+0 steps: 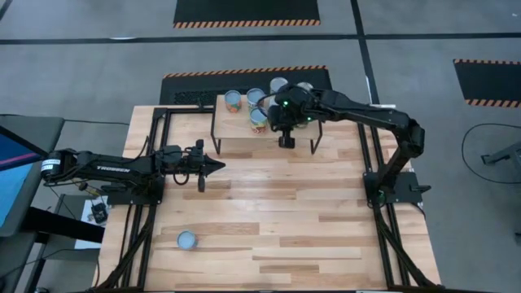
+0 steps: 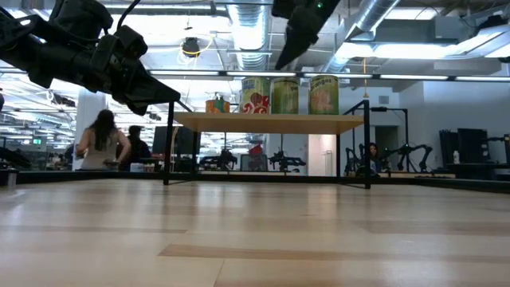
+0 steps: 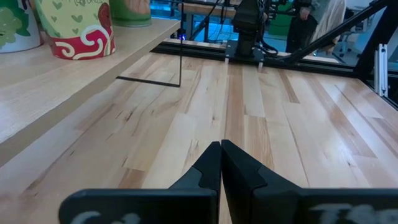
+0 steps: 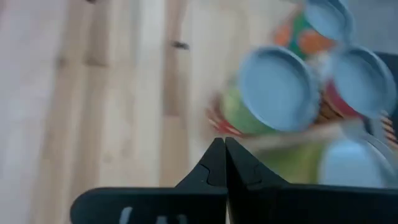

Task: Pick and place cans onto a shelf
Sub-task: Adjust the canned fruits on the shelf

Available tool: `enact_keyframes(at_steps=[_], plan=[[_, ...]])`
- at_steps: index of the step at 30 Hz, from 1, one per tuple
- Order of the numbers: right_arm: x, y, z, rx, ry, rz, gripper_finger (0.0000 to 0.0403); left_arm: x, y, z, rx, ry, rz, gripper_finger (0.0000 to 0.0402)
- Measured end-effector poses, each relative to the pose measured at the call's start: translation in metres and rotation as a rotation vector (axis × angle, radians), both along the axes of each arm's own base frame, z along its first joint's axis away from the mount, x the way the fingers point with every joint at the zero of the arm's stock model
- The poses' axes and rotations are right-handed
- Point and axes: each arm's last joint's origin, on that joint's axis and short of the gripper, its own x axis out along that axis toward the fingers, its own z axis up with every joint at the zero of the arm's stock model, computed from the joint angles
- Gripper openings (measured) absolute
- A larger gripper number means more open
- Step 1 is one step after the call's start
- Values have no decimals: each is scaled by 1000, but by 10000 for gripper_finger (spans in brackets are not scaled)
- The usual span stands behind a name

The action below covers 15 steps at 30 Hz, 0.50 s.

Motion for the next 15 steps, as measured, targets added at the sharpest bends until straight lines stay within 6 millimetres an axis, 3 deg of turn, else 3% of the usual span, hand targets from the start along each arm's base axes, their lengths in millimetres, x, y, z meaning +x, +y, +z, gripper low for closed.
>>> enact_keyframes(at_steps=[8, 15], plan=[[27, 13, -20, 44, -9, 81, 6, 0, 0, 0, -1, 0, -1, 0], [41, 7, -38, 27, 8, 58, 6, 0, 0, -1, -2, 8, 0, 0]])
